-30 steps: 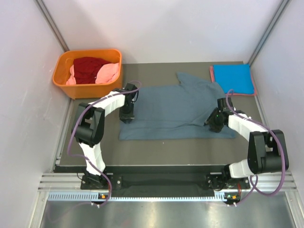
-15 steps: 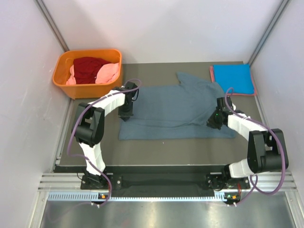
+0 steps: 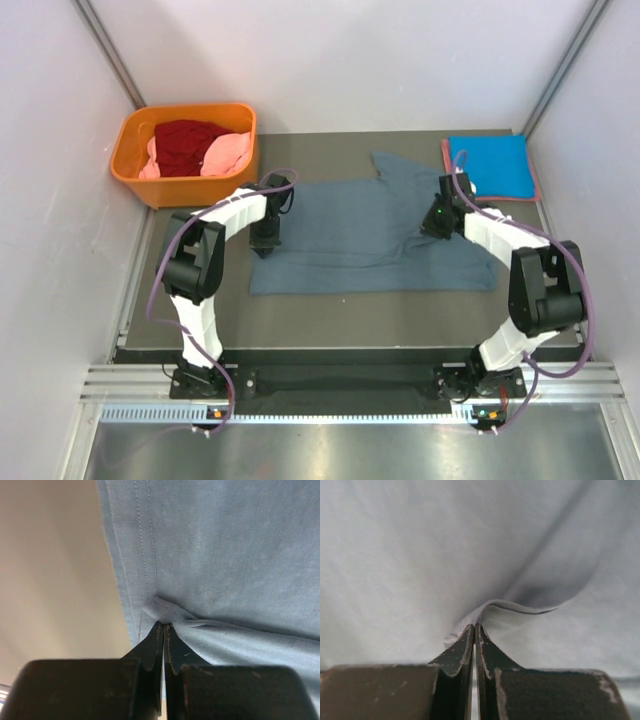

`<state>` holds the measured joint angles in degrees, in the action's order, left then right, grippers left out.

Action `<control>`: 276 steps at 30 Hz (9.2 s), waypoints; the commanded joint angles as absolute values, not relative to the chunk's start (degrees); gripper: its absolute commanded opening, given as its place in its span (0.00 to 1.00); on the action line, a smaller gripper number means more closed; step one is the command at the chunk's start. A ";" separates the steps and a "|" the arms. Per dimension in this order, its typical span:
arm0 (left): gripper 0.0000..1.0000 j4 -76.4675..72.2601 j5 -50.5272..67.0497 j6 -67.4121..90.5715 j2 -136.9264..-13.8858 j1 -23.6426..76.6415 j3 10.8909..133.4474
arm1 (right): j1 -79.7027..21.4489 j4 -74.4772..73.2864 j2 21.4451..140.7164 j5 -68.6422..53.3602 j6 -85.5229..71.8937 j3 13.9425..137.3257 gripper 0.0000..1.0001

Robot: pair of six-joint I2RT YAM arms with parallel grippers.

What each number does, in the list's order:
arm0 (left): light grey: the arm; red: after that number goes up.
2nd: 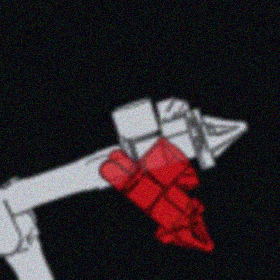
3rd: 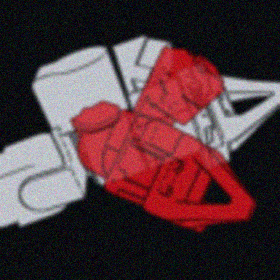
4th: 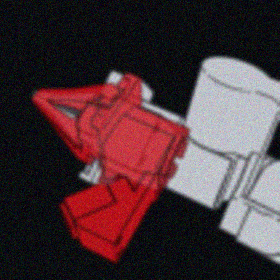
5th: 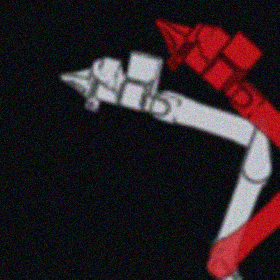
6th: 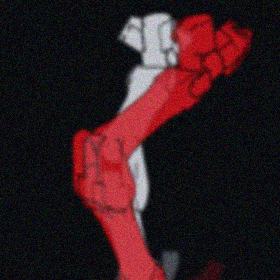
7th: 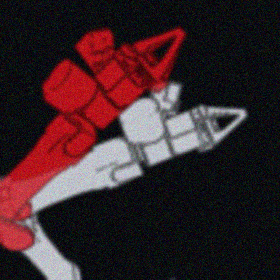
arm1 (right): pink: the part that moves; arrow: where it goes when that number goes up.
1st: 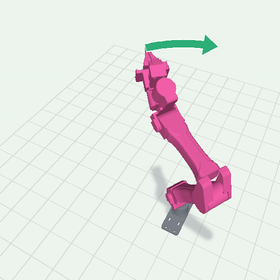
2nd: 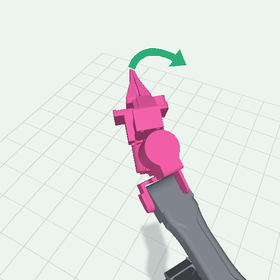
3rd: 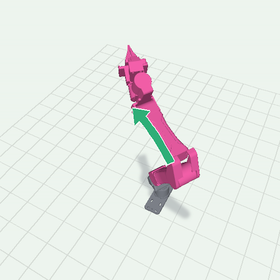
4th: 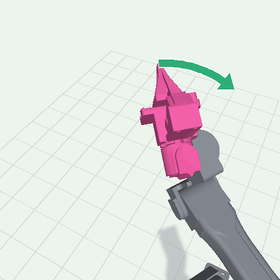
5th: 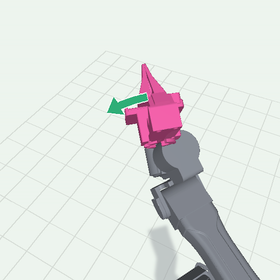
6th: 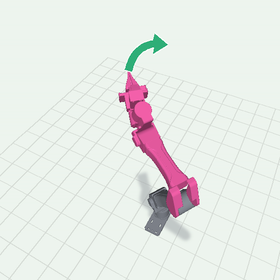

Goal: Fold and stack the t-shirts
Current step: Fold the tshirt

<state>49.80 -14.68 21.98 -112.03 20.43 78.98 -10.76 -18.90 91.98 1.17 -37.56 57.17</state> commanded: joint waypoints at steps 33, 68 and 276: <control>0.00 57.39 -25.58 27.95 -111.27 20.13 81.74 | -18.46 -16.70 99.05 11.59 -26.98 70.93 0.00; 0.46 35.99 18.53 22.67 -109.94 24.08 96.93 | -0.97 -24.87 106.60 -15.82 -9.06 82.44 0.39; 0.37 26.98 -1.95 42.19 -76.20 14.33 43.77 | 21.62 -27.77 73.04 6.15 -31.29 36.47 0.00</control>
